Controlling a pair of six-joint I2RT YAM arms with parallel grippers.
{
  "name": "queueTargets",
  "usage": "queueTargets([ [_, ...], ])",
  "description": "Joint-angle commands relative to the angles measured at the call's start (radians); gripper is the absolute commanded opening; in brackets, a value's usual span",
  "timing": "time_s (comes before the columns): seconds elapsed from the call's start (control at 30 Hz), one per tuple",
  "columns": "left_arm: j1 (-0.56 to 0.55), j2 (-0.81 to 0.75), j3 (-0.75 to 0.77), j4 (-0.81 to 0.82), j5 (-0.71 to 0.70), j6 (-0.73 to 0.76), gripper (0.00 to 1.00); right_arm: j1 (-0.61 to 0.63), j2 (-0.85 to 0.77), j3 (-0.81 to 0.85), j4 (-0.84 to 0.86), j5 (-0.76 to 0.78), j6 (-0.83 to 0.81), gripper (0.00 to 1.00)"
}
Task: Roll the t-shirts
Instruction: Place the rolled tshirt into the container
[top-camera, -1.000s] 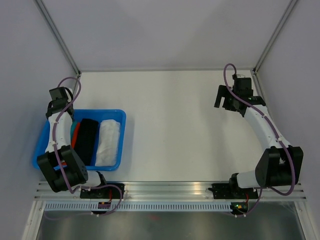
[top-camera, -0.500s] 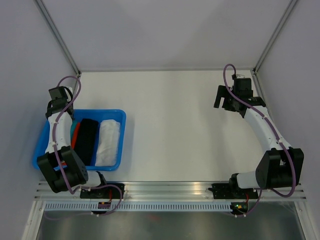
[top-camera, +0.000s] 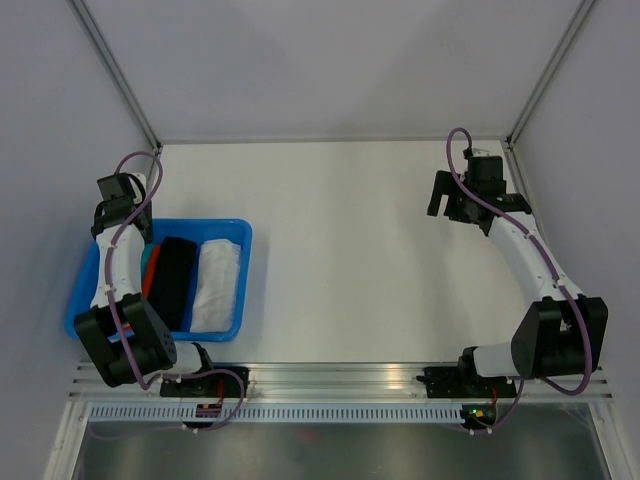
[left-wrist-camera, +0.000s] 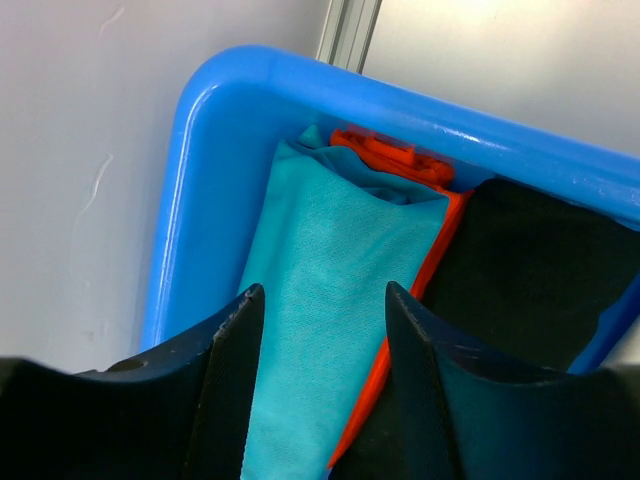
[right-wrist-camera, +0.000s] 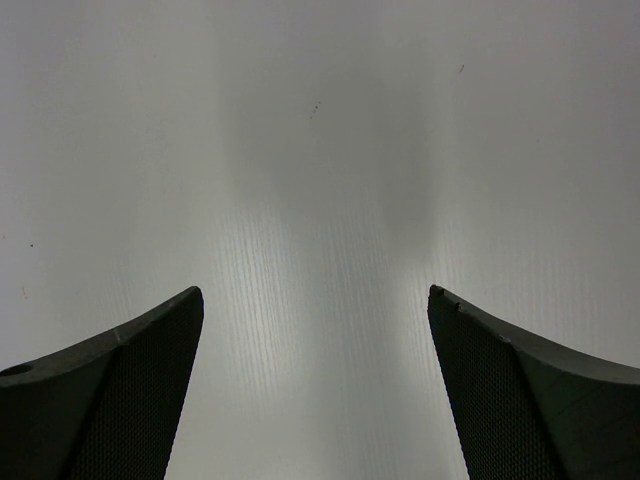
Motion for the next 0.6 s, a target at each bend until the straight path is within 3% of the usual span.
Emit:
queueTargets([
  [0.0,0.005,-0.026,0.013,0.032,0.021,-0.005,0.59,0.0,-0.036,-0.003,0.008,0.001,-0.02,0.98],
  [0.23,0.005,-0.028,0.01,0.032,0.021,0.003,0.71,0.0,-0.039,0.004,0.007,0.008,-0.031,0.98],
  [0.57,0.005,-0.029,0.013,0.032,0.032,0.008,0.75,0.0,-0.06,0.004,0.022,0.031,-0.041,0.98],
])
